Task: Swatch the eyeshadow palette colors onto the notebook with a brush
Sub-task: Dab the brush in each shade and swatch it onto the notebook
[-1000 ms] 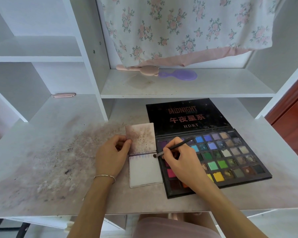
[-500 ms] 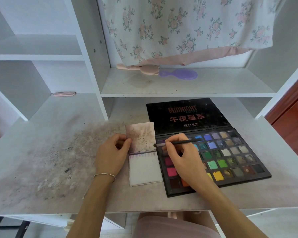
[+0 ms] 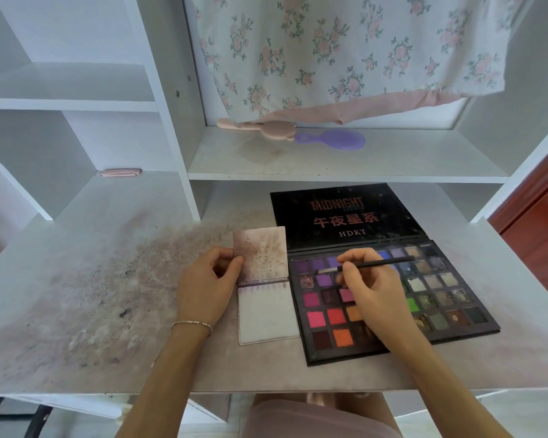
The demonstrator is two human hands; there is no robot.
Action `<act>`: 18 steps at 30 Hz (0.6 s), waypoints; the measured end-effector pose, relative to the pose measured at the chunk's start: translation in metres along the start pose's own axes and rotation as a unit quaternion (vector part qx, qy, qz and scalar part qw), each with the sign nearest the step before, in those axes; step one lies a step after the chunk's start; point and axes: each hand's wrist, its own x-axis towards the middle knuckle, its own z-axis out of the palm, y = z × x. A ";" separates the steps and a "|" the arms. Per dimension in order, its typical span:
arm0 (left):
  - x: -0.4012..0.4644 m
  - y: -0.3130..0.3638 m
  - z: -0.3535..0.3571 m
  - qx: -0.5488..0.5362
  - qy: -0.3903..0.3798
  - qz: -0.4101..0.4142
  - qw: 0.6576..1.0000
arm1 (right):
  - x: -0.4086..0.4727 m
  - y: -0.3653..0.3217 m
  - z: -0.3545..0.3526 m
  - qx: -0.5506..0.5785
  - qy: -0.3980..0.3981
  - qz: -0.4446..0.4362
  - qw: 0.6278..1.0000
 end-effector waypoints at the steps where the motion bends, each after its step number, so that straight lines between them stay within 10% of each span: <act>1: 0.000 0.000 0.000 -0.003 0.000 -0.001 1.000 | -0.001 0.001 0.000 -0.013 -0.006 0.001 1.000; 18: 0.000 0.003 -0.001 0.006 -0.007 -0.006 1.000 | 0.000 -0.001 0.007 -0.109 -0.058 -0.036 0.992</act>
